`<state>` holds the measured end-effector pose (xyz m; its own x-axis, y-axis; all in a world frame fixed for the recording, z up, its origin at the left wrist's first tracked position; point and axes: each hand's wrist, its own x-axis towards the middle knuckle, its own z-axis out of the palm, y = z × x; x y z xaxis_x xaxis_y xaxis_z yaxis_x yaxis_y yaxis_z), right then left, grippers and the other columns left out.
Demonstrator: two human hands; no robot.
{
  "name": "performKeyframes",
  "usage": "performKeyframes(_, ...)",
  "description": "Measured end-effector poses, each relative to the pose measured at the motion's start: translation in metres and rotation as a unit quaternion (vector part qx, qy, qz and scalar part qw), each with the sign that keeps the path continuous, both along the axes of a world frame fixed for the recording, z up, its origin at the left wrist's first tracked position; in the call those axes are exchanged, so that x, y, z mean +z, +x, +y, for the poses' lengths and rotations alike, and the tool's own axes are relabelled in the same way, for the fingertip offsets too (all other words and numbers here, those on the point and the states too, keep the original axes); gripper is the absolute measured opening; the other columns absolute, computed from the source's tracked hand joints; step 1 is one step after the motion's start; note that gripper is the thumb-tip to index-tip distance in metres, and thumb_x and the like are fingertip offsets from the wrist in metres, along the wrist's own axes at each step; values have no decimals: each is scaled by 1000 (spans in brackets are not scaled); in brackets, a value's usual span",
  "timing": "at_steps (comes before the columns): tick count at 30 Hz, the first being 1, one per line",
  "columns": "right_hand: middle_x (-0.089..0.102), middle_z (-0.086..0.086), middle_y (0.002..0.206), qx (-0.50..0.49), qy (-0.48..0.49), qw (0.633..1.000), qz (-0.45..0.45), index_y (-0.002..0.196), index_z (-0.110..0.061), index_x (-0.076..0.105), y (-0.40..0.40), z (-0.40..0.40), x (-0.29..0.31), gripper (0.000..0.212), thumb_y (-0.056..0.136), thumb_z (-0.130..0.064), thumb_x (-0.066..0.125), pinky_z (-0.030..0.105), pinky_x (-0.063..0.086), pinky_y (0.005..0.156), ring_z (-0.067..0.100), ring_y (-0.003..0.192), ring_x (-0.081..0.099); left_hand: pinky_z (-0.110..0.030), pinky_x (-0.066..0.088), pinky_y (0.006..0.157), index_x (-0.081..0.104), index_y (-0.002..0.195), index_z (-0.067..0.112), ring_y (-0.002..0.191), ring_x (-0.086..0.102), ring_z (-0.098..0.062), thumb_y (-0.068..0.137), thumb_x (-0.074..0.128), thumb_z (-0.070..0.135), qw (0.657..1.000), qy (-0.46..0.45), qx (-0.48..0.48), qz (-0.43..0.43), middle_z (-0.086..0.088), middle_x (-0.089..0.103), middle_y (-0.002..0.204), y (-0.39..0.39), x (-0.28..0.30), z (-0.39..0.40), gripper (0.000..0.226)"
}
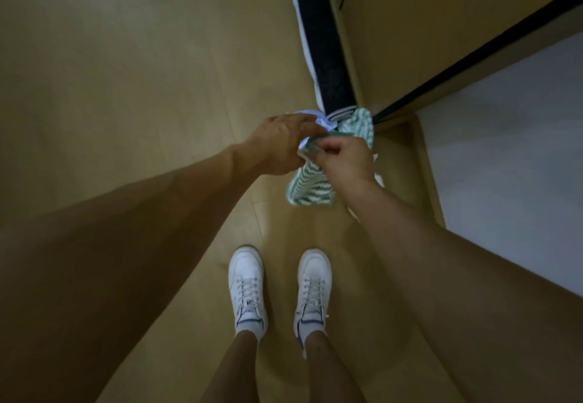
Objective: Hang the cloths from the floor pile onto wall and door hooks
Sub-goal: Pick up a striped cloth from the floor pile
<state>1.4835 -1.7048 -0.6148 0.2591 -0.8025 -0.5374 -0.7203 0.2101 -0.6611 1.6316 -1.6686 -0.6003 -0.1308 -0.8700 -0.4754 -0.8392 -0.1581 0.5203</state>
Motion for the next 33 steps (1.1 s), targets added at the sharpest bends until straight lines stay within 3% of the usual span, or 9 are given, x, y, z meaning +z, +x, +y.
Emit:
performKeyframes(5,64,-3,66,58,-85,993,55,82,-17,77,-21,-13,125,23,78,-39,76,27,42,60,15,67,61,-30,32,107,68,117,19,128,48,-20,76,48,46,996,-62,-63,-18,-2,58,131,-18,109,-24,53)
performKeyframes(9,74,-1,88,30,-137,987,77,89,-20,77,-51,-16,231,11,80,-23,73,27,52,72,14,81,67,-32,31,107,68,116,20,129,47,-16,91,56,49,981,-132,-133,-59,2,61,127,-42,194,-41,40)
performKeyframes(13,73,1,90,10,-243,964,104,91,-20,77,-89,-1,337,13,82,-22,68,29,48,72,18,84,64,-41,46,84,70,102,12,98,63,-30,94,55,41,972,-178,-141,-53,-9,69,101,-75,301,-46,33)
performKeyframes(15,69,3,87,-7,-282,954,101,90,-17,76,-106,9,382,11,83,-20,67,29,44,69,19,81,61,-42,49,77,70,102,14,92,64,-30,96,51,39,964,-210,-149,-63,-9,70,98,-91,347,-42,32)
performKeyframes(20,65,5,83,-76,-409,905,89,89,-11,74,-159,45,508,10,87,-15,66,34,47,69,20,78,60,-33,38,59,61,88,18,86,62,-28,97,43,41,918,-344,-198,-27,-6,65,89,-135,479,-28,31)
performKeyframes(23,67,3,84,-114,-471,869,98,91,-13,75,-190,72,564,11,88,-18,65,31,47,68,16,78,60,-37,46,60,62,88,17,77,62,-27,94,35,41,876,-427,-226,1,-4,63,84,-161,546,-13,37)
performKeyframes(26,69,3,89,-109,-432,882,152,95,-16,76,-219,102,598,15,91,-23,64,36,49,73,19,84,62,-41,49,68,59,95,16,84,60,-28,100,38,36,870,-383,-304,-58,-7,63,89,-191,585,11,30)
performKeyframes(28,68,3,85,-127,-453,870,148,91,-16,77,-238,123,619,15,90,-24,64,37,49,71,18,79,61,-43,50,69,60,96,15,84,60,-29,100,41,35,869,-381,-313,-42,-7,63,89,-210,609,23,28)
performKeyframes(33,67,4,83,-210,-482,837,154,89,-14,75,-290,207,667,13,88,-22,65,29,44,71,17,76,60,-44,49,69,59,91,11,83,58,-31,100,43,35,822,-421,-383,18,-10,64,89,-271,666,78,30)
